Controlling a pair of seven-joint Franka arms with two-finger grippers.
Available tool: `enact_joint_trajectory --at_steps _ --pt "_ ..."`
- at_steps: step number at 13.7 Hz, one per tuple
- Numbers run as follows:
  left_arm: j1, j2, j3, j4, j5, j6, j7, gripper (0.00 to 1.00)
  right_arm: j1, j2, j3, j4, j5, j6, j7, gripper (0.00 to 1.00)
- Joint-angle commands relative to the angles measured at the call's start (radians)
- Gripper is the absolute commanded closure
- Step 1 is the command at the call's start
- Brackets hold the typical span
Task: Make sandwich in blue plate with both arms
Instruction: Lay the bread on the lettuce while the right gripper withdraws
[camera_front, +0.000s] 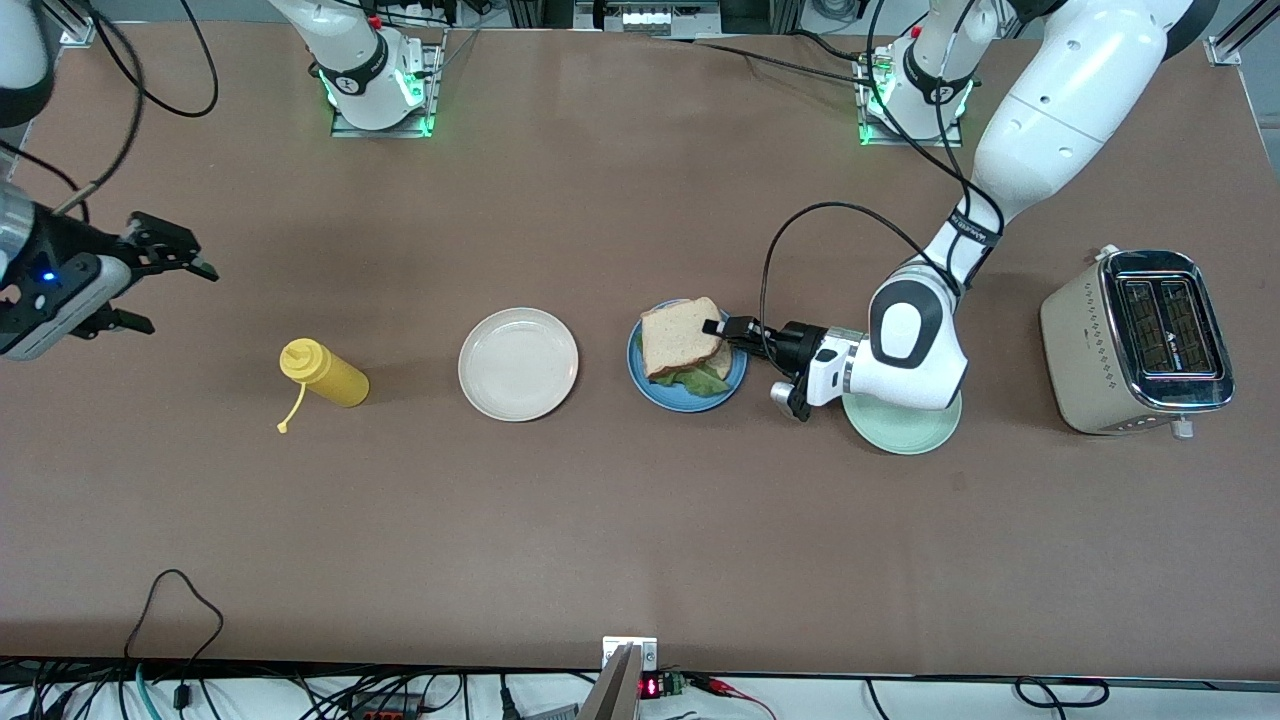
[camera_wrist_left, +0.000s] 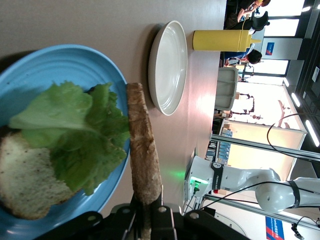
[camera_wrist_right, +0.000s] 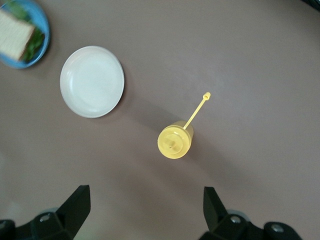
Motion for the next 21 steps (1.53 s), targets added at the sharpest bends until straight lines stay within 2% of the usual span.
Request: enact_joint_trajectory --at_steps 1,2,3,4,9,11,12,16,19,21 --pt "0.005 0.025 -0.006 0.009 -0.035 0.025 0.057 0.82 0.077 -0.054 -0.005 -0.029 -0.059 0.007 0.291 0.00" --pt "0.006 0.025 -0.006 0.009 -0.034 0.029 0.060 0.31 0.108 -0.066 -0.003 -0.030 -0.085 0.007 0.364 0.00" --pt "0.013 0.017 -0.003 0.009 -0.025 0.031 0.066 0.00 0.131 -0.071 -0.005 -0.029 -0.109 0.004 0.421 0.00" --pt "0.014 0.002 0.007 0.011 -0.003 0.031 0.069 0.00 0.142 -0.081 -0.005 -0.030 -0.111 0.004 0.468 0.00" --pt "0.083 -0.108 0.012 0.011 0.312 0.006 0.052 0.00 0.130 -0.088 -0.016 0.009 -0.114 0.005 0.609 0.00" --pt "0.106 -0.164 0.017 0.014 0.421 -0.056 0.016 0.00 0.127 -0.089 -0.014 0.051 -0.148 0.004 0.766 0.00" --pt "0.127 -0.193 0.015 0.022 0.496 -0.079 -0.004 0.00 0.125 -0.104 -0.016 0.047 -0.148 -0.001 0.760 0.00" --pt "0.152 -0.224 0.020 0.195 0.824 -0.297 -0.104 0.00 0.121 -0.149 -0.026 0.013 -0.131 -0.044 0.759 0.00" --pt "0.154 -0.227 0.027 0.290 0.903 -0.430 -0.199 0.00 0.112 -0.146 -0.029 0.013 -0.126 -0.036 0.711 0.00" --pt "0.146 -0.274 0.015 0.356 1.007 -0.524 -0.327 0.00 0.093 -0.140 -0.030 0.013 -0.110 -0.035 0.672 0.00"
